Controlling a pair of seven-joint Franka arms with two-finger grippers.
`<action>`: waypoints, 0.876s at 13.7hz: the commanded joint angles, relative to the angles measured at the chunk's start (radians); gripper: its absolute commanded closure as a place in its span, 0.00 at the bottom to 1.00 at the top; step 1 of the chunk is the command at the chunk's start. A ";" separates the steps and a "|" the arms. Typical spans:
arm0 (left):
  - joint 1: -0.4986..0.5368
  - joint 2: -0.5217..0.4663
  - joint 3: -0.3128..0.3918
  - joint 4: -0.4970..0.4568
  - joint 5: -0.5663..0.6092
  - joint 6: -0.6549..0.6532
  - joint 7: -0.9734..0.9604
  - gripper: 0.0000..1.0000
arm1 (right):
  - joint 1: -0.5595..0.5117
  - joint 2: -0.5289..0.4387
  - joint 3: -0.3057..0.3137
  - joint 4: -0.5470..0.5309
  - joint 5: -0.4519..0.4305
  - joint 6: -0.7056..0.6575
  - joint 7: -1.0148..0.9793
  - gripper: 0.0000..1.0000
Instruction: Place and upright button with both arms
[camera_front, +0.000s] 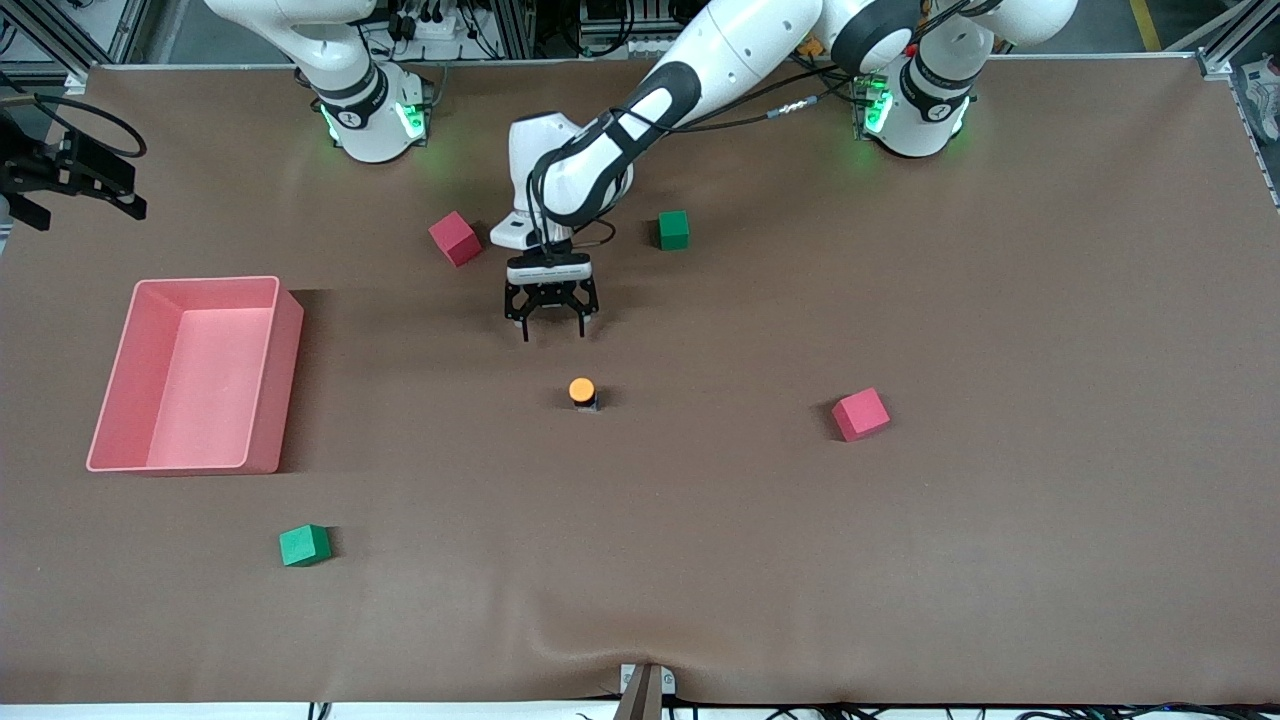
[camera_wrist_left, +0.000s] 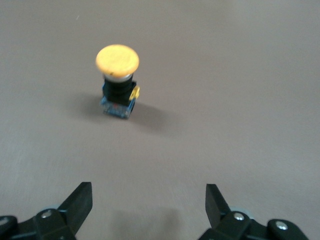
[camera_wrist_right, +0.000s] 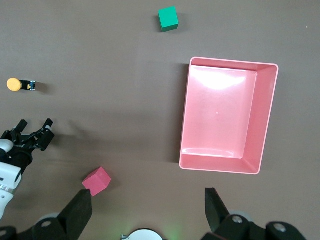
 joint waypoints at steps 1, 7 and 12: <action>0.002 -0.059 -0.027 -0.007 -0.206 -0.050 0.014 0.00 | -0.004 0.010 0.003 0.024 -0.012 -0.015 -0.003 0.00; 0.050 -0.199 -0.024 -0.010 -0.552 -0.053 0.161 0.00 | -0.004 0.010 0.003 0.024 -0.009 -0.015 -0.003 0.00; 0.094 -0.306 -0.021 -0.013 -0.784 -0.205 0.244 0.00 | -0.004 0.010 0.003 0.024 -0.006 -0.015 -0.003 0.00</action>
